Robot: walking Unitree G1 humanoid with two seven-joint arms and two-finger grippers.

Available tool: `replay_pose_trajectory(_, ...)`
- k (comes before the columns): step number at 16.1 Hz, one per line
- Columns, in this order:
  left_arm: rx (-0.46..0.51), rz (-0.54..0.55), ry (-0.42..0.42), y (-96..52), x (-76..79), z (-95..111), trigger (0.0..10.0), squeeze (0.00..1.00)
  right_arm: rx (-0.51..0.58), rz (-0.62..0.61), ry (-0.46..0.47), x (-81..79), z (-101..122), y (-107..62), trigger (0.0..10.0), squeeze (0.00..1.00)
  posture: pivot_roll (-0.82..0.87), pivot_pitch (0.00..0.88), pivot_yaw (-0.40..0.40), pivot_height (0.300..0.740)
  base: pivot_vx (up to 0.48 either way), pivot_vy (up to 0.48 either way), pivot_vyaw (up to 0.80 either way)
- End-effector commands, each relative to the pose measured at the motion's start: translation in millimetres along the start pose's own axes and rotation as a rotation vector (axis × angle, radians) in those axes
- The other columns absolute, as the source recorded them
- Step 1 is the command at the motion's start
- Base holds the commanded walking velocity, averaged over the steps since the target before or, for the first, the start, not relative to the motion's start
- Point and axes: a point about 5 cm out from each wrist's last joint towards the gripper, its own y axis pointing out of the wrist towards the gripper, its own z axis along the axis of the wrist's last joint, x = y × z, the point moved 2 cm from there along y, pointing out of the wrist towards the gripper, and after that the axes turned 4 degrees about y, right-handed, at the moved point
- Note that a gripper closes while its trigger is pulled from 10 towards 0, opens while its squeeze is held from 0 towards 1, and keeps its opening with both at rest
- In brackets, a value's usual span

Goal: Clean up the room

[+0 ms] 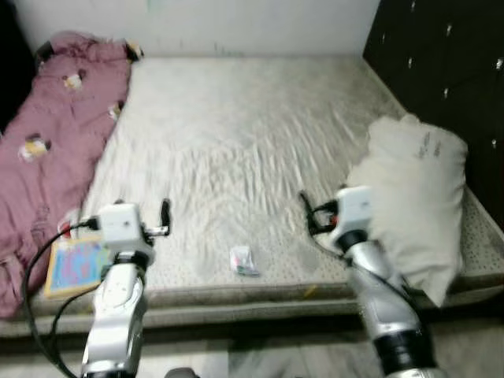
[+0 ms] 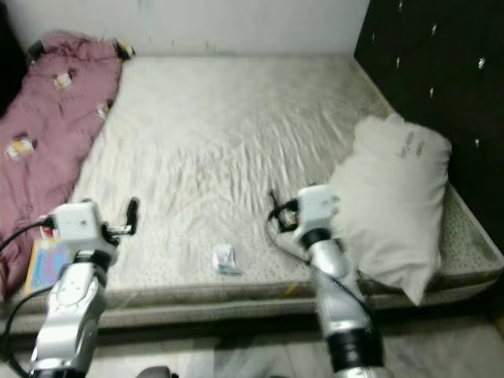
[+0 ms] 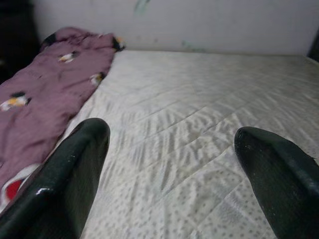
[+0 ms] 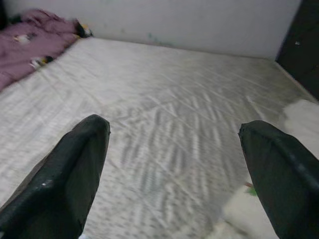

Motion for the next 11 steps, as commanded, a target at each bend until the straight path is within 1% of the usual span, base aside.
replay_pose_trajectory(1,-0.024,0.033,0.019,-2.9,-11.4,-5.0,10.0,0.0,0.005,0.042,0.007,-13.5,2.2,3.6,10.0,0.0,0.05,0.016,-0.034,0.74,0.0,0.0,0.8)
replay_pose_trajectory(2,-0.026,0.029,0.02,-3.1,-10.8,-5.3,10.0,0.0,0.005,0.041,0.009,-13.3,2.2,3.3,10.0,0.0,0.05,0.016,-0.033,0.74,0.0,0.0,0.8)
replay_pose_trajectory(3,-0.026,0.024,0.006,-3.1,-10.2,-5.7,10.0,0.0,0.005,0.04,0.012,-13.1,2.0,3.0,10.0,0.0,0.05,0.016,-0.034,0.74,0.0,0.48,0.76)
replay_pose_trajectory(8,-0.027,0.029,0.001,-3.4,-10.7,-6.2,10.0,0.0,0.004,0.038,0.02,-12.0,1.8,2.8,10.0,0.0,0.05,0.016,-0.037,0.74,0.0,0.48,0.0)
replay_pose_trajectory(11,-0.009,0.022,0.008,-4.2,-9.6,-3.4,10.0,0.0,0.002,0.04,0.021,-12.1,1.4,2.8,10.0,0.0,0.05,0.015,-0.038,0.74,0.0,0.0,0.0)
